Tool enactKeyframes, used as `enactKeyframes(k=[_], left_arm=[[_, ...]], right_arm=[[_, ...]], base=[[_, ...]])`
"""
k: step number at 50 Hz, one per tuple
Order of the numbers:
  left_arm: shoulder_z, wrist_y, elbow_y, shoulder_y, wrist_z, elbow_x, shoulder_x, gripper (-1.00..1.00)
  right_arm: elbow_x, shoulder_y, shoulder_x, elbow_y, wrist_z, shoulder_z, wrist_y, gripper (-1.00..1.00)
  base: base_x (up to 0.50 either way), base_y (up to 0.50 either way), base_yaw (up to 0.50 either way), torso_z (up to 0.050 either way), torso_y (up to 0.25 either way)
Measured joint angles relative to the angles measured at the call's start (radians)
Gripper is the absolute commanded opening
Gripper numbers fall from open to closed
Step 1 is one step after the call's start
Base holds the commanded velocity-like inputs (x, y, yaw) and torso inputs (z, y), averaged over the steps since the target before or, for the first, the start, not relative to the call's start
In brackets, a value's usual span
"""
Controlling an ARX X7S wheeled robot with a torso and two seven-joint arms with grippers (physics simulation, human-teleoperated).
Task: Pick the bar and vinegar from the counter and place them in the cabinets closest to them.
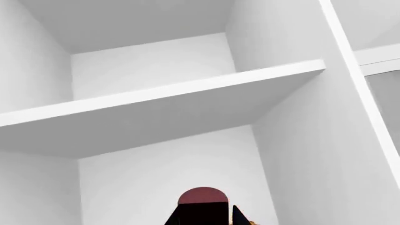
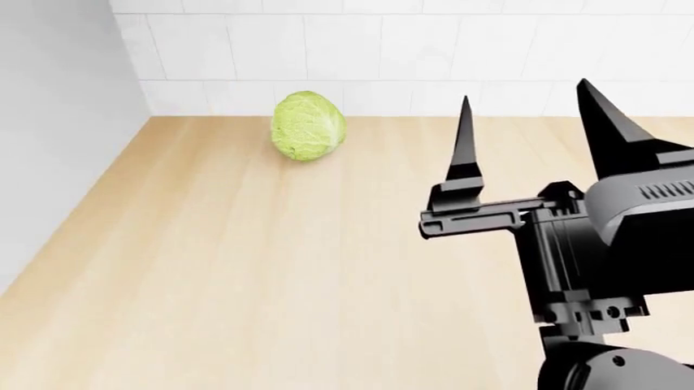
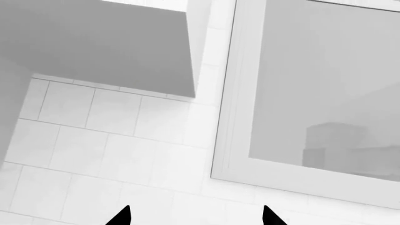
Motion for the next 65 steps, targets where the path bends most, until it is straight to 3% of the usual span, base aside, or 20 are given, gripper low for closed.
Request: enactKeyframes(k=[9,18,33,49,65], left_arm=[[-0.14,0.077,-0.129,-0.002,0.154,0.304,0.126,-1.0],[-0.171,0.148,-0.234,-0.002,0.188,0.386,0.186,-1.0],[-0.105,0.232,-0.345,-0.002,0.15,0.314,0.219,-1.0],[-0.001,0.341,-0.434,-0.007,0.032,0.166,0.223,-1.0],[0.176,0.455,-0.494,-0.007,-0.074,-0.004,0.222,-1.0]], right_arm=[[-0.004,-0.015,0.01,-0.01,0.01,0.002,-0.008,1.0],[-0.008,-0.027,0.017,-0.014,0.016,0.003,-0.017,1.0],[-0.018,-0.055,0.032,-0.027,0.028,0.003,-0.035,1.0],[-0.02,-0.072,0.041,-0.036,0.041,0.002,-0.044,1.0],[-0.011,-0.064,0.041,-0.034,0.049,0.0,-0.037,1.0]], base=[[0.0,0.0,0.0,0.0,0.0],[0.0,0.0,0.0,0.0,0.0],[0.0,0.0,0.0,0.0,0.001],[0.0,0.0,0.0,0.0,0.0],[0.0,0.0,0.0,0.0,-0.003]])
